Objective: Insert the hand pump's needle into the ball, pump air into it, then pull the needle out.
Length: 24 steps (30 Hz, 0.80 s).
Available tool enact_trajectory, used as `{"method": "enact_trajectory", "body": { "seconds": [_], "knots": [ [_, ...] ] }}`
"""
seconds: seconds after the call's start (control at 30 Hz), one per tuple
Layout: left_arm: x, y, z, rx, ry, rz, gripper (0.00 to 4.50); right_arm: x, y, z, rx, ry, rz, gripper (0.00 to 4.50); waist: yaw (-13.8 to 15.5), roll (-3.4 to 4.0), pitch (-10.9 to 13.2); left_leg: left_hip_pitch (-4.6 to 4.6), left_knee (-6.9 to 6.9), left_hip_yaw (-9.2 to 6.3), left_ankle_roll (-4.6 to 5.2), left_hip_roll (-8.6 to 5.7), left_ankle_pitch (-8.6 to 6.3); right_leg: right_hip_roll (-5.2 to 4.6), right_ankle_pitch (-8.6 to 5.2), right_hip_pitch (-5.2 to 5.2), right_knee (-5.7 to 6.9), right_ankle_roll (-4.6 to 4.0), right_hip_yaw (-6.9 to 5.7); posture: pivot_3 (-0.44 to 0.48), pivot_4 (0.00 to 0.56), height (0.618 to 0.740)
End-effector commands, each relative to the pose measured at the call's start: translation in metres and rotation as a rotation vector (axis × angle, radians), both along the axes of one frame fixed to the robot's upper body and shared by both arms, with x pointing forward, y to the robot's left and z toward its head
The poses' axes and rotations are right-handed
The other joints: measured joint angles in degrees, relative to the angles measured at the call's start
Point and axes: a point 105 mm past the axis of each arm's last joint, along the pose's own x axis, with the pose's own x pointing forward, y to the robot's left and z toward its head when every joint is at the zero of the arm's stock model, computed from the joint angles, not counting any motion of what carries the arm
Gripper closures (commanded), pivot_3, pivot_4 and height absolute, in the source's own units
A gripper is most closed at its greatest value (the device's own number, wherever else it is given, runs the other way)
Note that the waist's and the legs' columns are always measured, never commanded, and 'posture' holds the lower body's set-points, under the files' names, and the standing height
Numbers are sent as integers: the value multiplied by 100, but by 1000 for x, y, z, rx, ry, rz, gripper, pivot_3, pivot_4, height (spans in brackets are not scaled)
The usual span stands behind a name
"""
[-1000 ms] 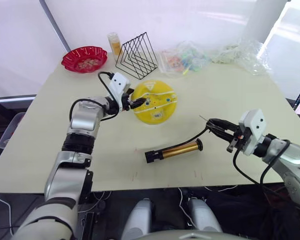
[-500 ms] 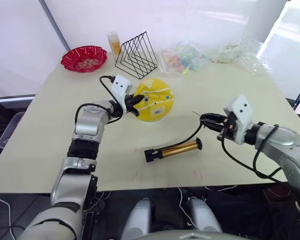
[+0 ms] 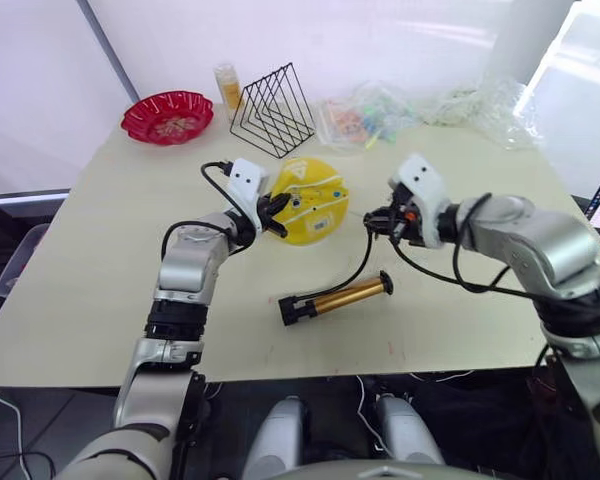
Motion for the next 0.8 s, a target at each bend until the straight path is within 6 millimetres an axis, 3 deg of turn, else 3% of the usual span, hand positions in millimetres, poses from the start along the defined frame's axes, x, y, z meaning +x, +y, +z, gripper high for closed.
{"method": "enact_trajectory", "body": {
  "seconds": [0.03,0.5,0.8],
  "knots": [
    [-1,-4,5,-2,-37,-8,4482,2,12,6,-43,27,50,4192,0,0,0,0,0,-7,0,-1,0,0,0,1,0,0,-3,0,150,737],
    [-2,-12,-4,12,-56,-45,4482,30,30,13,-196,150,54,4192,14,1,0,-2,0,-34,-2,-21,1,-10,3,-1,7,-4,-11,0,150,737],
    [-2,-18,-4,18,-80,-68,4482,43,44,22,-215,139,61,4192,22,2,0,-3,0,-45,-7,-27,4,-14,3,-2,16,-4,-18,0,150,737]
  ]
}}
